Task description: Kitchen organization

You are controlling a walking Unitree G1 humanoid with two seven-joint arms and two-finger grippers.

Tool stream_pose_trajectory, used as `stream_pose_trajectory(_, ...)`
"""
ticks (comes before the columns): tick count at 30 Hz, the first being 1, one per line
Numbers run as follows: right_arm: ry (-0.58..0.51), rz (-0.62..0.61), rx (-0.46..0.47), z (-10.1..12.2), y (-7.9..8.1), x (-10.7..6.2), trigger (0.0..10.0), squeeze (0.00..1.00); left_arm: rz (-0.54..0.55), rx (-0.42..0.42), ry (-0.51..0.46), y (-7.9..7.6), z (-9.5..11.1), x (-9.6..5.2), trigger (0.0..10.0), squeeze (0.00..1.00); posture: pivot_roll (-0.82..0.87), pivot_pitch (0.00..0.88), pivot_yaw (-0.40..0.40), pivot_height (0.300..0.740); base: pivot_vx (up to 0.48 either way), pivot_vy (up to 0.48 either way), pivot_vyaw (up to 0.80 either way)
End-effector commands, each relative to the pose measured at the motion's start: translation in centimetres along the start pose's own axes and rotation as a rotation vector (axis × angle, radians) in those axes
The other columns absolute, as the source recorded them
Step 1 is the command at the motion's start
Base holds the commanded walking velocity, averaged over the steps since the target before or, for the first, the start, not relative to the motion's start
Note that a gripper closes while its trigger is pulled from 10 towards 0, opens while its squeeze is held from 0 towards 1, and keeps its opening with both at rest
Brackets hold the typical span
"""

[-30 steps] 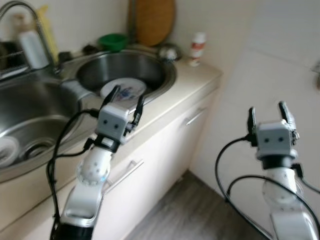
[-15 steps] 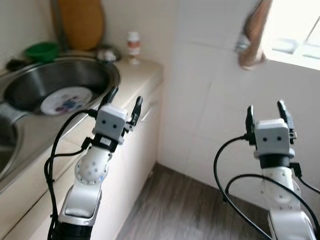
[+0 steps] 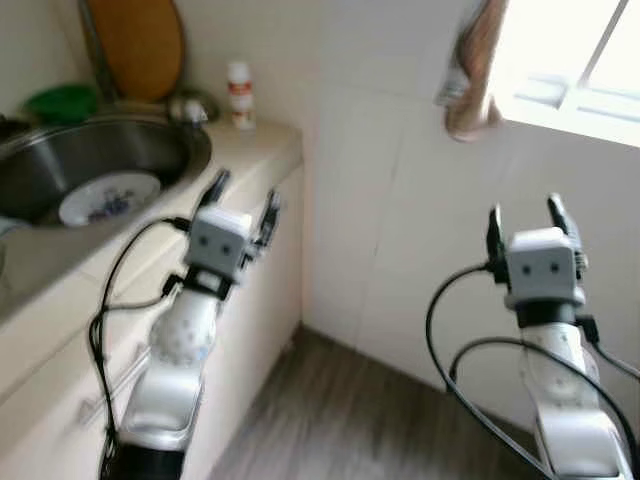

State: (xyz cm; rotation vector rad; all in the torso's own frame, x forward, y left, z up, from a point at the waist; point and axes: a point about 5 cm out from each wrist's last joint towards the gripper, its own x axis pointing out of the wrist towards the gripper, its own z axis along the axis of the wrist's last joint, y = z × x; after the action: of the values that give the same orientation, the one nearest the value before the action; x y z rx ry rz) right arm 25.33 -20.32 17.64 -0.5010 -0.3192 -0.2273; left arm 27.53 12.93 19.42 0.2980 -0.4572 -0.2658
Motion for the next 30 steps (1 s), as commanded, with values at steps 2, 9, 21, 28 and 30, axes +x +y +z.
stream_pose_trajectory(2,0.003,-0.004,0.018,0.1,0.0,0.2,10.0,0.0,0.003,0.02,0.003,0.5,-0.1,0.0,10.0,0.0,-0.02,0.0,-0.012,0.74,0.0,-0.48,0.0)
stream_pose_trajectory(9,0.083,-0.049,0.047,-0.9,-0.6,0.4,10.0,0.0,0.006,0.008,-0.003,0.4,-0.1,0.0,10.0,0.0,-0.02,0.0,-0.011,0.74,0.0,-0.333,-0.46)
stream_pose_trajectory(21,0.097,-0.068,0.04,-1.0,-0.8,0.5,10.0,0.0,-0.002,-0.002,-0.002,0.2,-0.2,0.0,10.0,0.0,-0.03,0.0,-0.015,0.74,0.0,0.0,-0.8)
stream_pose_trajectory(28,0.059,-0.036,0.026,-0.6,-0.5,0.6,10.0,0.0,-0.008,-0.004,0.0,0.1,-0.3,-0.1,10.0,0.0,-0.03,0.0,-0.015,0.74,0.0,0.0,-0.46)
stream_pose_trajectory(30,0.061,-0.025,0.029,-0.7,-0.4,0.6,10.0,0.0,-0.012,-0.005,0.001,0.0,-0.3,0.0,10.0,0.0,-0.03,0.0,-0.014,0.74,0.0,0.0,0.0)
